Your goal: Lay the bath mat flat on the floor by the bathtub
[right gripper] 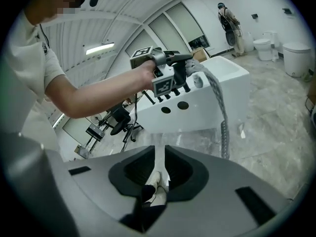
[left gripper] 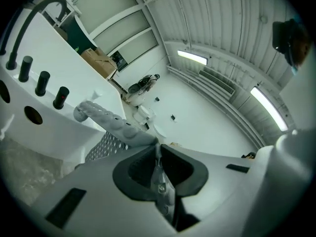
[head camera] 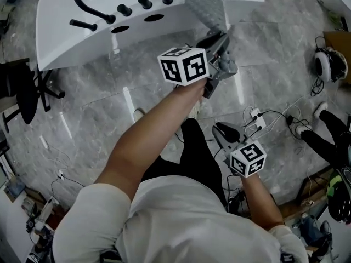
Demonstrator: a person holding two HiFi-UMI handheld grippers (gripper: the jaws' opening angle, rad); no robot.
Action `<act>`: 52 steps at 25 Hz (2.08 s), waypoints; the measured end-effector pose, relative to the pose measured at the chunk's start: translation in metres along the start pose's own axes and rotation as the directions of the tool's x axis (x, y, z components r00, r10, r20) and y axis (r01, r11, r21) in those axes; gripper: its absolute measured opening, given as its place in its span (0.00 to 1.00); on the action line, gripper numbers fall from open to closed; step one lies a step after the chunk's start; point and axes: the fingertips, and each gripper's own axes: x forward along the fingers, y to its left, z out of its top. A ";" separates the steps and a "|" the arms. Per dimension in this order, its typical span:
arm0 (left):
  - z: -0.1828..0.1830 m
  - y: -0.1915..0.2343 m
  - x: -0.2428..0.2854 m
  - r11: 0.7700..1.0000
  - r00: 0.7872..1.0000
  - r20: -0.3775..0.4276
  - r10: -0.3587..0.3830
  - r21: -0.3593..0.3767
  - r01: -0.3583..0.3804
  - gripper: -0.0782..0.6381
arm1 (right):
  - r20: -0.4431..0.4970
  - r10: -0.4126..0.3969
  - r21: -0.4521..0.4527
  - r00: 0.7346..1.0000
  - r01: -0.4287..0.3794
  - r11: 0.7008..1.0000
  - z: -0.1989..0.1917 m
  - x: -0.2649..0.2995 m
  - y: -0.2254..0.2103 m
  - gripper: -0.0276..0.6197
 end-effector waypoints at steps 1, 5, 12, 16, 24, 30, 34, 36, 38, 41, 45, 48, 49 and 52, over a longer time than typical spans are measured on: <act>-0.003 0.012 0.003 1.000 1.000 0.012 -0.009 -0.006 0.009 0.18 | -0.011 0.002 0.006 1.000 -0.002 1.000 -0.004 0.008 0.000 0.16; -0.038 0.083 -0.002 0.999 1.000 -0.026 -0.011 0.046 0.012 0.18 | -0.055 0.030 0.043 0.998 -0.027 0.999 -0.024 0.051 0.010 0.15; -0.141 0.235 -0.045 0.970 0.966 -0.218 0.140 0.226 -0.090 0.17 | -0.185 0.100 0.086 0.978 -0.085 0.993 -0.070 0.107 0.030 0.15; -0.167 0.315 -0.075 0.952 0.931 -0.273 0.241 0.255 -0.171 0.17 | -0.236 0.123 0.083 0.964 -0.106 0.991 -0.082 0.128 0.029 0.15; -0.147 0.427 -0.148 0.894 0.869 -0.268 0.416 0.294 -0.337 0.17 | -0.257 0.111 0.073 0.960 -0.095 0.993 -0.081 0.161 0.014 0.15; -0.136 0.482 -0.219 0.858 0.828 -0.254 0.499 0.281 -0.431 0.17 | -0.279 0.123 0.057 0.952 -0.112 0.992 -0.082 0.191 0.022 0.15; -0.145 0.506 -0.256 0.837 0.797 -0.269 0.541 0.265 -0.479 0.17 | -0.296 0.140 0.052 0.945 -0.130 0.990 -0.086 0.210 0.037 0.15; -0.150 0.524 -0.273 0.825 0.779 -0.277 0.563 0.245 -0.510 0.17 | -0.306 0.146 0.047 0.941 -0.138 0.989 -0.087 0.222 0.044 0.15; -0.154 0.544 -0.288 0.806 0.752 -0.290 0.591 0.248 -0.538 0.17 | -0.315 0.148 0.043 0.938 -0.141 0.989 -0.090 0.232 0.048 0.15; -0.159 0.567 -0.304 0.785 0.719 -0.314 0.620 0.259 -0.563 0.18 | -0.323 0.147 0.036 0.935 -0.143 0.989 -0.095 0.244 0.054 0.15; -0.165 0.589 -0.328 0.757 0.679 -0.337 0.653 0.258 -0.600 0.18 | -0.342 0.147 0.024 0.928 -0.147 0.989 -0.101 0.261 0.066 0.15; -0.170 0.605 -0.346 0.728 0.633 -0.366 0.683 0.270 -0.630 0.20 | -0.343 0.145 0.010 0.928 -0.151 0.989 -0.097 0.273 0.074 0.15; -0.174 0.611 -0.354 0.715 0.610 -0.381 0.695 0.278 -0.642 0.21 | -0.342 0.145 0.006 0.928 -0.152 0.988 -0.095 0.277 0.076 0.15; -0.182 0.629 -0.381 0.661 0.535 -0.405 0.741 0.303 -0.687 0.24 | -0.343 0.140 -0.003 0.929 -0.150 0.989 -0.093 0.289 0.082 0.15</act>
